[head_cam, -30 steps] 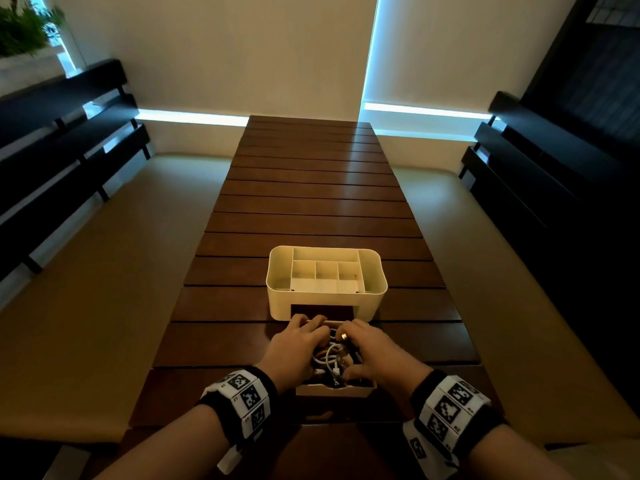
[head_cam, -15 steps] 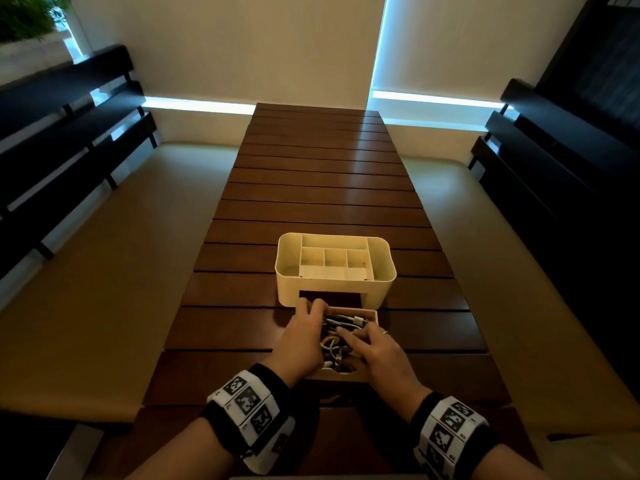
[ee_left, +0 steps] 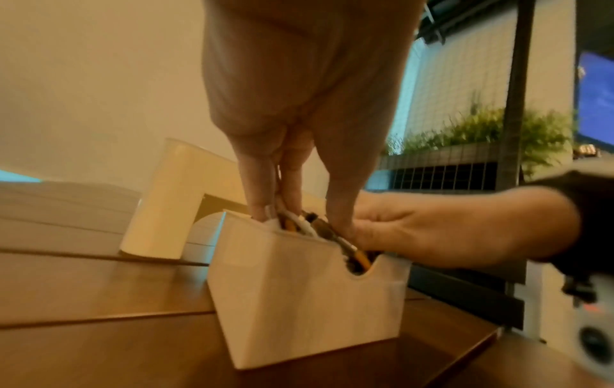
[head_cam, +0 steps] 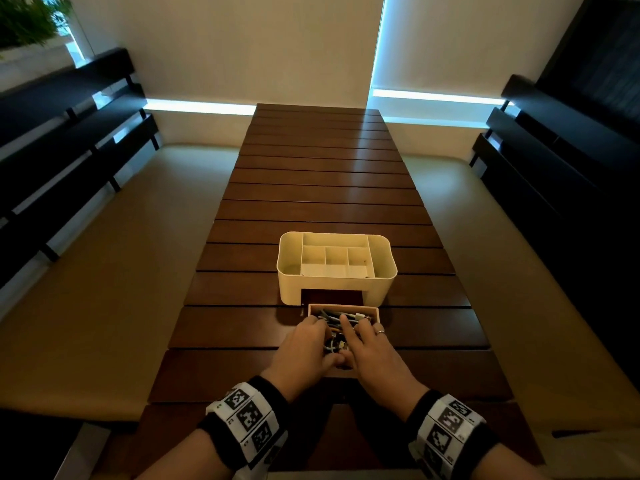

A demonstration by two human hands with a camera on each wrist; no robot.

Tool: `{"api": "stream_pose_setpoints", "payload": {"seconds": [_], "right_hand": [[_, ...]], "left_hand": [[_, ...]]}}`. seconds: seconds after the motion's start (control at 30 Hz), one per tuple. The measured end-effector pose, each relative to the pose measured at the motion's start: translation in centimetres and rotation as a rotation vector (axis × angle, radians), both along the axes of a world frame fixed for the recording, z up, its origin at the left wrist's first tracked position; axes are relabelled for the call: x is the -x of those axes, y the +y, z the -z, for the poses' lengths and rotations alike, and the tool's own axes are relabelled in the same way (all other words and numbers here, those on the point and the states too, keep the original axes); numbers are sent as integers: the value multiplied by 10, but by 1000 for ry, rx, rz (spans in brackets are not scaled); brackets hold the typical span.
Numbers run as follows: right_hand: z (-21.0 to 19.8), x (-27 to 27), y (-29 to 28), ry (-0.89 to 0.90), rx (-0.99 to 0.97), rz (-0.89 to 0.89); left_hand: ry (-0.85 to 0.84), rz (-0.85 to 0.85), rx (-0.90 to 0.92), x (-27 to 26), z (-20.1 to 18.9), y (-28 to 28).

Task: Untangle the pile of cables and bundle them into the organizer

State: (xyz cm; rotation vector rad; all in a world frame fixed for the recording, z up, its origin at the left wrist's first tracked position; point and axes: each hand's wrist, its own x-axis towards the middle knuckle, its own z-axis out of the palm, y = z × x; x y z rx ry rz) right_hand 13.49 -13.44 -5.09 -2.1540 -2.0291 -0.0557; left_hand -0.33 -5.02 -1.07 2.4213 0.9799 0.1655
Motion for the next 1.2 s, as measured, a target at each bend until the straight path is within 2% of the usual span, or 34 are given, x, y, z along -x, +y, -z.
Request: {"api": "stream_pose_setpoints", "payload": {"seconds": [0.07, 0.13, 0.2, 0.23, 0.33, 0.43, 0.5, 0.6, 0.73, 0.83, 0.97, 1.07, 1.2], "right_hand": [[-4, 0, 0, 58, 36, 8], [-9, -5, -4, 114, 158, -53], [-14, -10, -4, 83, 43, -105], [-14, -13, -4, 106, 61, -95], [-16, -16, -2, 300, 46, 50], [-11, -16, -6, 390, -90, 29], [-4, -13, -12, 348, -106, -23], [-5, -11, -15, 202, -186, -124], [-7, -12, -15, 60, -189, -207], [-6, -13, -16, 41, -94, -243], [-14, 2, -19, -21, 49, -233], [-24, 16, -26, -47, 83, -166], [-18, 20, -29, -152, 130, -201]], "left_hand": [[-2, 18, -27, 0, -3, 4], [22, 69, -43, 1, -3, 9], [81, 132, -57, 0, -5, 9], [107, 160, -89, -1, -6, 10], [184, 199, -245, -5, -3, 7], [295, 266, -378, -7, -5, -1], [352, 306, -424, -5, 4, -3], [337, 277, -499, -4, 12, -3], [315, 209, -440, -1, 4, -9], [281, 155, -460, 1, -4, -10], [347, 256, -367, 4, 1, -21], [391, 242, -287, 1, 12, -32], [237, 164, -268, 4, 5, -24]]}}
